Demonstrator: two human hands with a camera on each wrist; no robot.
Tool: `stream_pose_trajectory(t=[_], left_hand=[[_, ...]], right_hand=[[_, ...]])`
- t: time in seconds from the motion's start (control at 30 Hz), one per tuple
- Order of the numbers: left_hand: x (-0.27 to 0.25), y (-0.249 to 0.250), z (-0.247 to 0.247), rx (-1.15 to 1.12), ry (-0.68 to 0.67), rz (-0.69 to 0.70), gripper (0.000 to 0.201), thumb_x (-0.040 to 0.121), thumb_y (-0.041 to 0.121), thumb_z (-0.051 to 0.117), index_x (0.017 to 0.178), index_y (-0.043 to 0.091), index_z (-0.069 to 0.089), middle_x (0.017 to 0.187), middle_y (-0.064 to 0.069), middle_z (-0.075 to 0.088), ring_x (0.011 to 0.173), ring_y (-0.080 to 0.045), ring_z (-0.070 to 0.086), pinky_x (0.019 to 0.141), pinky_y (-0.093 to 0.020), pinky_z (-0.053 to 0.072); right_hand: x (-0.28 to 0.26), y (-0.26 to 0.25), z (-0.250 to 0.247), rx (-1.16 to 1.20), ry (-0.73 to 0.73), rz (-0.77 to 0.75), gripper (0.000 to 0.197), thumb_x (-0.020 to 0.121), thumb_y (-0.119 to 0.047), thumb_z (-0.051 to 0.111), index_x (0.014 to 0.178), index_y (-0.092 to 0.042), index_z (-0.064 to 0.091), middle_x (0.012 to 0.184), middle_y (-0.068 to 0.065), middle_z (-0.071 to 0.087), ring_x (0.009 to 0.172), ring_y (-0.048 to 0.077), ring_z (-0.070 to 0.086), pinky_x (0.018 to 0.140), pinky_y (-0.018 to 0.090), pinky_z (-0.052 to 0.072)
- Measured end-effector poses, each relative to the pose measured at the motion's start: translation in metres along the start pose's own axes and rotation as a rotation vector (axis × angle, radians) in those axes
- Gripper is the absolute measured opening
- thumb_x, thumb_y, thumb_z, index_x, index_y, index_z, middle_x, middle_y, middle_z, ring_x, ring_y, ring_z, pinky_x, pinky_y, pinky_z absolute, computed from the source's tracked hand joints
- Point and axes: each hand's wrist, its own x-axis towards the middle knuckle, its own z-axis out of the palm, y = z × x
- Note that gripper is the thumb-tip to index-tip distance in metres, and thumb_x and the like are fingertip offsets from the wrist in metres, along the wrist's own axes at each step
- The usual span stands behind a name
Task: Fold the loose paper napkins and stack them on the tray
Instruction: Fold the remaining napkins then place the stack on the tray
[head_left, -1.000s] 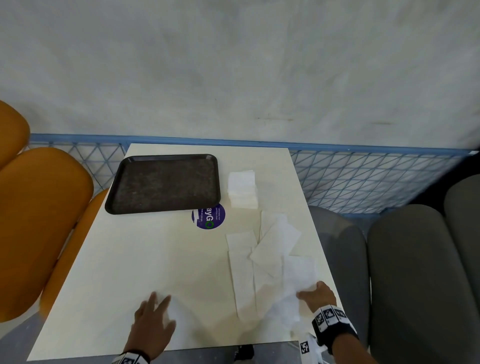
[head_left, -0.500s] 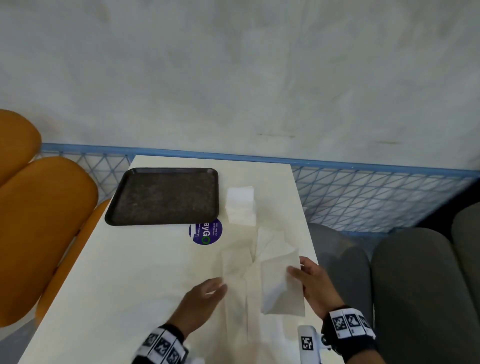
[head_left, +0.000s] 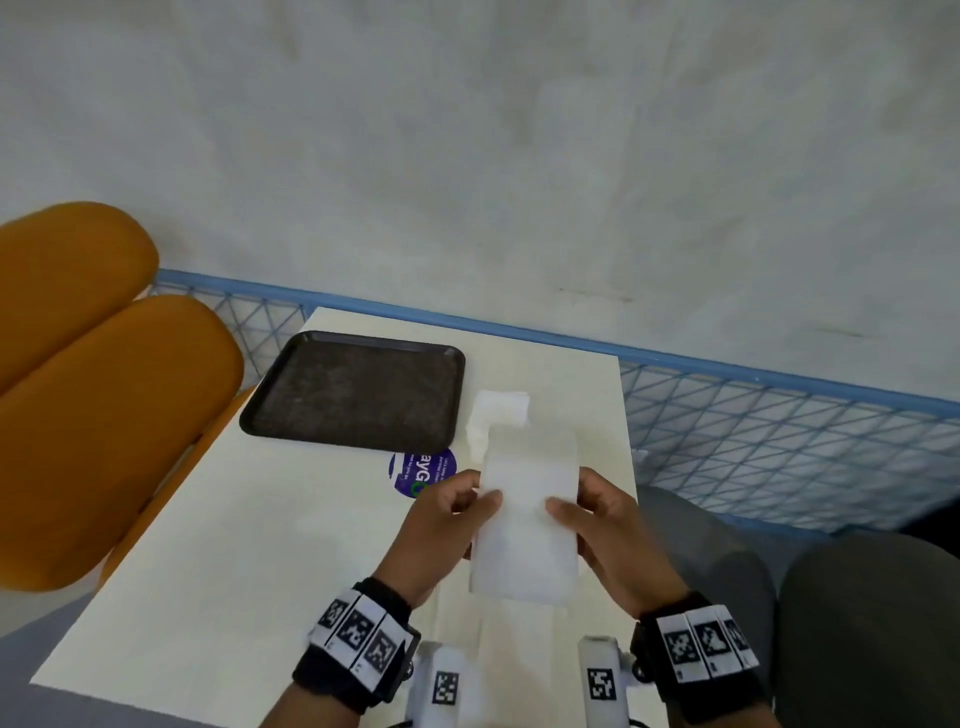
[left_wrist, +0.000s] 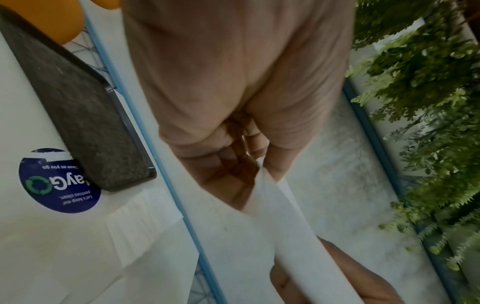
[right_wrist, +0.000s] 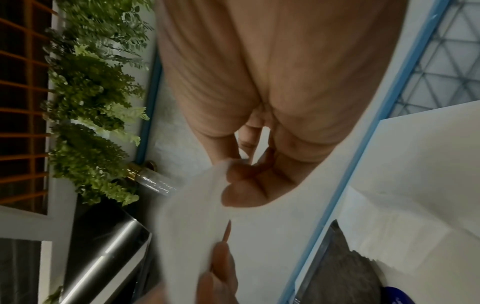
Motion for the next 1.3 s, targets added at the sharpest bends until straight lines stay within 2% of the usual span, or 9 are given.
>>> stream_pose_trajectory(t=[0.17,0.3,0.4,0.53,0.67,0.8,0.9,1.1,1.3], left_hand=[[0.002,0.02,-0.004,-0.046,0.006,0.005,0.019,0.103,0.019,0.052,0.103,0.019,0.072,0.099,-0.018,0.072,0.084,-0.023,0.067,0.069,-0.039,0.057],[0.005,0.03,-0.003,-0.097,0.047,0.026,0.022,0.105,0.023,0.049,0.112,0.022,0.069,0.108,-0.023,0.068,0.084,-0.021,0.065,0.072,-0.036,0.051],[0.005,0.034,-0.001,-0.092,0.052,0.04,0.019,0.104,0.025,0.052,0.114,0.024,0.068,0.106,-0.023,0.066,0.085,-0.02,0.065,0.072,-0.038,0.052],[0.003,0.04,0.001,-0.081,0.023,0.063,0.02,0.104,0.016,0.051,0.094,0.021,0.068,0.083,-0.004,0.067,0.077,-0.018,0.061,0.064,-0.033,0.051],[0.007,0.041,0.001,-0.092,0.101,0.076,0.024,0.104,0.009,0.045,0.101,0.015,0.068,0.079,-0.007,0.061,0.065,-0.014,0.056,0.054,-0.027,0.049],[0.012,0.039,0.003,-0.096,0.154,0.06,0.032,0.104,0.01,0.044,0.108,0.028,0.07,0.096,-0.023,0.063,0.081,-0.021,0.062,0.062,-0.032,0.054],[0.013,0.041,0.004,-0.178,0.138,-0.032,0.028,0.105,0.021,0.047,0.121,0.034,0.065,0.108,-0.013,0.073,0.091,-0.022,0.072,0.071,-0.037,0.058],[0.013,0.054,0.013,-0.296,0.071,-0.329,0.053,0.098,0.061,0.044,0.113,0.02,0.073,0.101,-0.009,0.078,0.097,-0.026,0.074,0.086,-0.05,0.06],[0.014,0.045,0.013,-0.22,0.002,-0.218,0.028,0.095,0.035,0.065,0.115,0.017,0.074,0.11,-0.006,0.076,0.104,-0.022,0.073,0.081,-0.04,0.061]], right_hand=[[0.011,-0.012,0.002,0.108,-0.039,-0.036,0.029,0.097,0.005,0.052,0.119,-0.005,0.068,0.12,0.016,0.071,0.112,0.035,0.068,0.093,0.044,0.055],[0.019,-0.018,0.002,0.148,-0.06,-0.027,0.034,0.097,0.008,0.049,0.119,-0.007,0.071,0.121,0.015,0.071,0.114,0.034,0.067,0.1,0.048,0.051],[0.022,-0.021,0.002,0.148,-0.083,-0.045,0.036,0.097,0.008,0.048,0.123,-0.007,0.068,0.122,0.014,0.071,0.114,0.033,0.067,0.099,0.048,0.052],[0.026,-0.026,0.0,0.152,-0.108,-0.061,0.036,0.097,0.008,0.048,0.122,-0.008,0.069,0.119,0.013,0.072,0.11,0.032,0.069,0.096,0.046,0.053],[0.033,-0.028,-0.007,0.1,-0.093,-0.136,0.039,0.095,0.012,0.048,0.091,-0.011,0.079,0.119,0.005,0.072,0.105,0.025,0.067,0.077,0.035,0.051],[0.037,-0.028,-0.011,0.061,-0.107,-0.213,0.048,0.094,0.019,0.042,0.075,-0.007,0.078,0.119,0.005,0.07,0.107,0.019,0.066,0.075,0.025,0.051],[0.04,-0.028,-0.012,-0.018,-0.089,-0.268,0.054,0.093,0.02,0.038,0.073,-0.01,0.078,0.119,0.003,0.07,0.108,0.015,0.065,0.075,0.023,0.048],[0.045,-0.024,-0.017,-0.049,-0.065,-0.295,0.057,0.093,0.02,0.038,0.063,-0.014,0.072,0.119,0.002,0.071,0.109,0.021,0.064,0.078,0.032,0.047],[0.043,-0.021,-0.016,-0.141,-0.027,-0.311,0.052,0.09,0.021,0.039,0.062,-0.011,0.071,0.117,-0.002,0.071,0.106,0.028,0.064,0.078,0.037,0.043]])
